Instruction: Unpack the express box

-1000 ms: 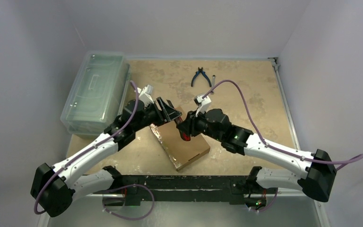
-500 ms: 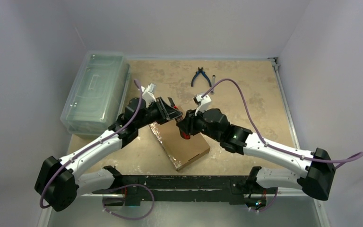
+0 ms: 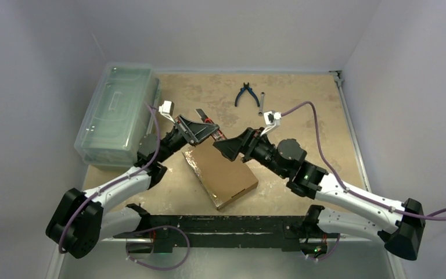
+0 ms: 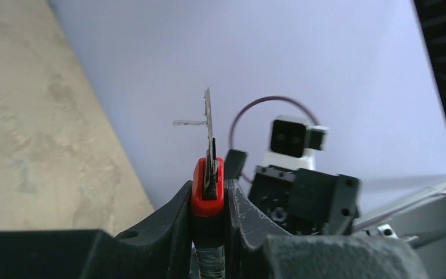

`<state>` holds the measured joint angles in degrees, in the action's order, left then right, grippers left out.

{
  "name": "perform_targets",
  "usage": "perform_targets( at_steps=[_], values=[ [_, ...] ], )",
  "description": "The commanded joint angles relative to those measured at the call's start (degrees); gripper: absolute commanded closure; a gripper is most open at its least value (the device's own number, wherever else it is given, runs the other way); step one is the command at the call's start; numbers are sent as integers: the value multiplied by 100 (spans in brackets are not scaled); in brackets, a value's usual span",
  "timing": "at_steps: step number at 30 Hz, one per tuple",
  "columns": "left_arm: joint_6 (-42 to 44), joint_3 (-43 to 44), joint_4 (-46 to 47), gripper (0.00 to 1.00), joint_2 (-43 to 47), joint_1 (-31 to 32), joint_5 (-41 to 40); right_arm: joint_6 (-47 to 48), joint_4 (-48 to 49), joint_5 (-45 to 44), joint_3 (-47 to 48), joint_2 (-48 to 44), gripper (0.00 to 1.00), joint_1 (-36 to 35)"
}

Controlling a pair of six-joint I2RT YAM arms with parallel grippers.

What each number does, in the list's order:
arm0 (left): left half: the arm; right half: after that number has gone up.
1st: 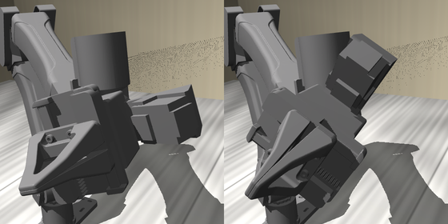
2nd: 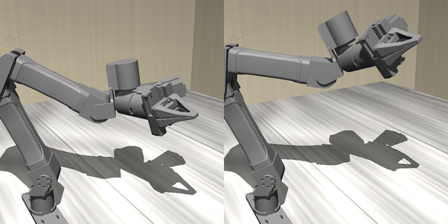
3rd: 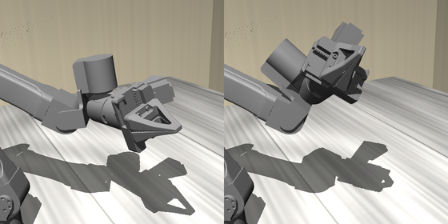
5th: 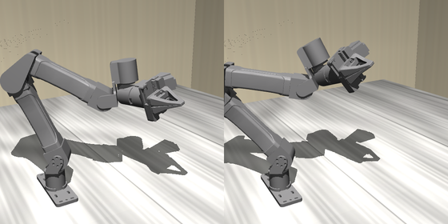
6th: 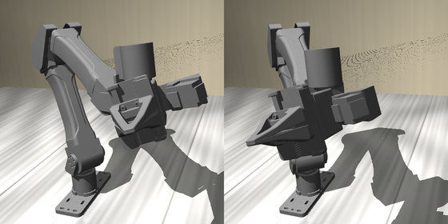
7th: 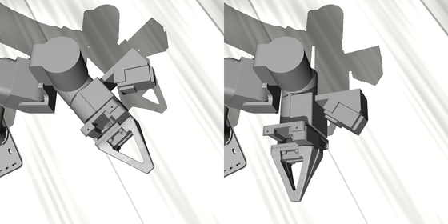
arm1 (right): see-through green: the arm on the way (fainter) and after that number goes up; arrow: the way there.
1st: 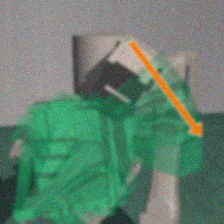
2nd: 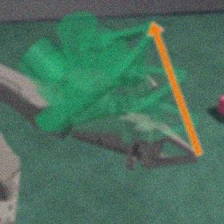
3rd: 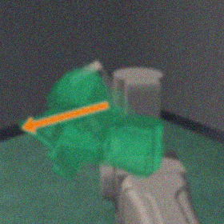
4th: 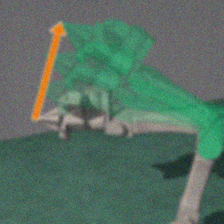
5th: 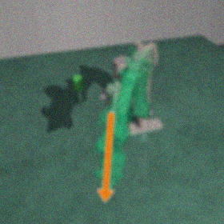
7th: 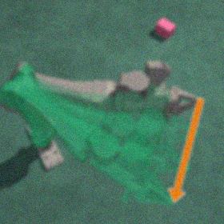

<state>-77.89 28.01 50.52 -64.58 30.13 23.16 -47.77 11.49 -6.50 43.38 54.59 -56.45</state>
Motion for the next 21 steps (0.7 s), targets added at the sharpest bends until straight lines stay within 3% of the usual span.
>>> perform_targets(
  at_steps=[1, 4, 7, 11, 15, 21],
  values=[
    [-1025, -272, 2531, 100, -73, 10, -246, -1351, 1369, -311, -720, -249, 9, -51],
    [-1154, -411, 2852, 100, -61, 8, -395, -1755, 2570, -310, -1246, -246, 18, -53],
    [-1177, -441, 2892, 100, -13, 10, -434, -1855, 2811, -347, -1225, -109, 20, -52],
    [-1154, -536, 2839, 100, 100, 19, -550, -2017, 3301, -452, -1248, 87, 43, -53],
    [-1205, -559, 2917, 100, 67, 17, -574, -2170, 3859, -301, -1221, 369, 55, -51],
    [-1255, -447, 2953, 100, 19, 19, -546, -2105, 4051, -298, -1021, 650, 56, -59]
  ],
)
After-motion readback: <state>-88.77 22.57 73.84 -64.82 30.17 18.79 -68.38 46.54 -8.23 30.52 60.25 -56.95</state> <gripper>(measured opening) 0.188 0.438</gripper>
